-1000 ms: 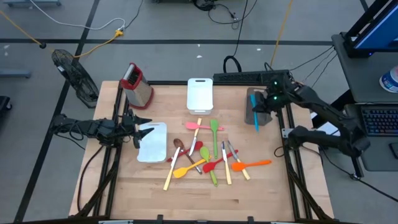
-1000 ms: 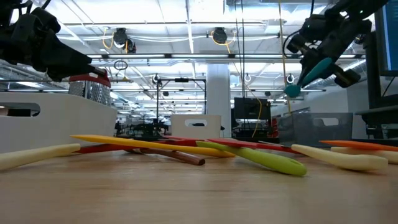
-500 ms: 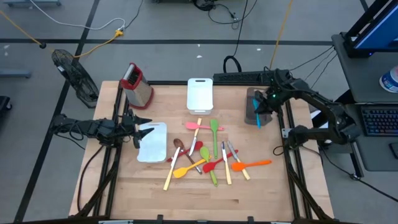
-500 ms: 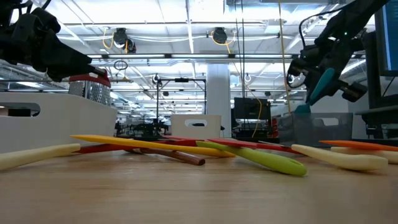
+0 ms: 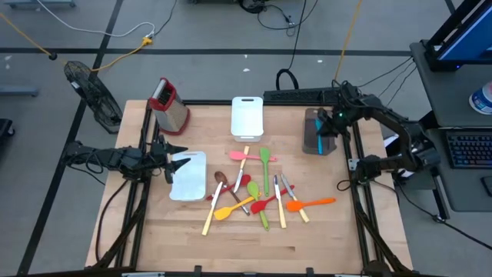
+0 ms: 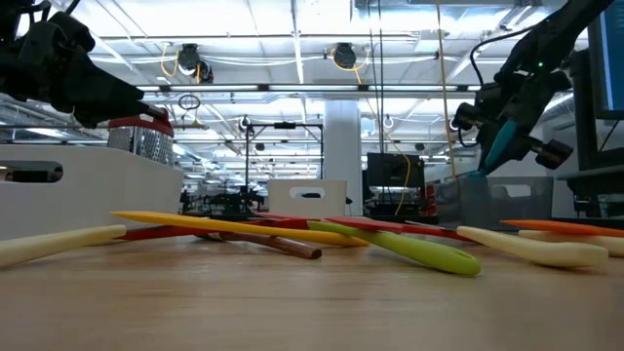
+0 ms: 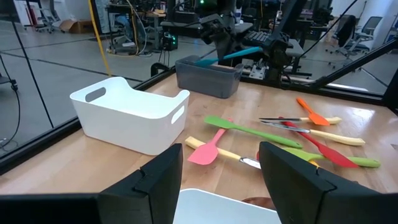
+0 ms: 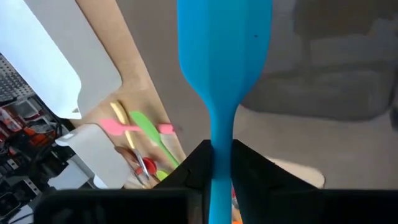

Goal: Pick & Place Kitchen Items
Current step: Put the blue spatula into the black bin, then put the orange spatula into the black bin

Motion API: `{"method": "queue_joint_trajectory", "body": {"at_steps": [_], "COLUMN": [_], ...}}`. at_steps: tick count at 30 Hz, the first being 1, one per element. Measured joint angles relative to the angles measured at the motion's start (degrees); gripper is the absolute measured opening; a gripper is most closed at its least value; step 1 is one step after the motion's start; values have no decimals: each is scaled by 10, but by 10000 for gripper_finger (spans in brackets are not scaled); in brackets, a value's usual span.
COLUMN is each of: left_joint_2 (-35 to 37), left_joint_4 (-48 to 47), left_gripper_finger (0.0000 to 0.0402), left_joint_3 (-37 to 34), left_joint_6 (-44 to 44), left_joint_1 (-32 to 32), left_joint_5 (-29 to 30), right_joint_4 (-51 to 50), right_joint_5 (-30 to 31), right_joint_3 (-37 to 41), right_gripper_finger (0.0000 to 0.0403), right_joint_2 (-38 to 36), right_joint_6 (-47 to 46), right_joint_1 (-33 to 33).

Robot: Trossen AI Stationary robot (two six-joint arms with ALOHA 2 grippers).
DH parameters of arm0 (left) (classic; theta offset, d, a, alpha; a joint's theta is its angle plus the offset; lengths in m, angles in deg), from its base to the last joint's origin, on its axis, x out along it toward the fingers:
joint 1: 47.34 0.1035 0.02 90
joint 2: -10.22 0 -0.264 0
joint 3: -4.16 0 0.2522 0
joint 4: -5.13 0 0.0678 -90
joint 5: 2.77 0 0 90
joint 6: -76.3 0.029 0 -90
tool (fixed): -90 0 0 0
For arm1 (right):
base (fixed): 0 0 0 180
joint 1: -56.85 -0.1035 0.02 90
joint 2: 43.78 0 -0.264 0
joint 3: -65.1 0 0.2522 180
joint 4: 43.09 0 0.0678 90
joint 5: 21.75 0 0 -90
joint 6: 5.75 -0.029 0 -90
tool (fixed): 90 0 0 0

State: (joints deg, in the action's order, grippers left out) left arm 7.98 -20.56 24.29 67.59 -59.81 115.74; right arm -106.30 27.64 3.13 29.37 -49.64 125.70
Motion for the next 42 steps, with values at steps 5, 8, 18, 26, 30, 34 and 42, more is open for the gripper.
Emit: {"method": "queue_joint_trajectory", "body": {"at_steps": [5, 8, 18, 26, 30, 34, 42], "left_joint_2": [0, 0, 0, 0, 0, 0, 0], "left_joint_4": [0, 0, 0, 1, 1, 1, 1], "left_gripper_finger": [218, 218, 218, 218, 218, 218, 218], "left_joint_3": [0, 0, 0, 0, 0, 0, 0], "left_joint_6": [-3, -4, -3, -4, -5, -5, -5], "left_joint_1": [0, 0, 0, 0, 0, 0, 0], "left_joint_5": [0, 0, 0, 0, 0, 0, 0], "right_joint_4": [18, 17, 20, 21, 21, 21, 20], "right_joint_5": [0, 0, 33, 45, 43, 42, 41], "right_joint_3": [0, 0, 0, 0, 0, 0, 0], "right_gripper_finger": [48, 49, 72, 119, 132, 133, 107], "right_joint_2": [13, 18, 19, 19, 19, 6, -83], "right_joint_6": [21, 22, 33, 37, 42, 48, 91], "right_joint_1": [0, 2, 6, 13, 13, 13, 12]}}
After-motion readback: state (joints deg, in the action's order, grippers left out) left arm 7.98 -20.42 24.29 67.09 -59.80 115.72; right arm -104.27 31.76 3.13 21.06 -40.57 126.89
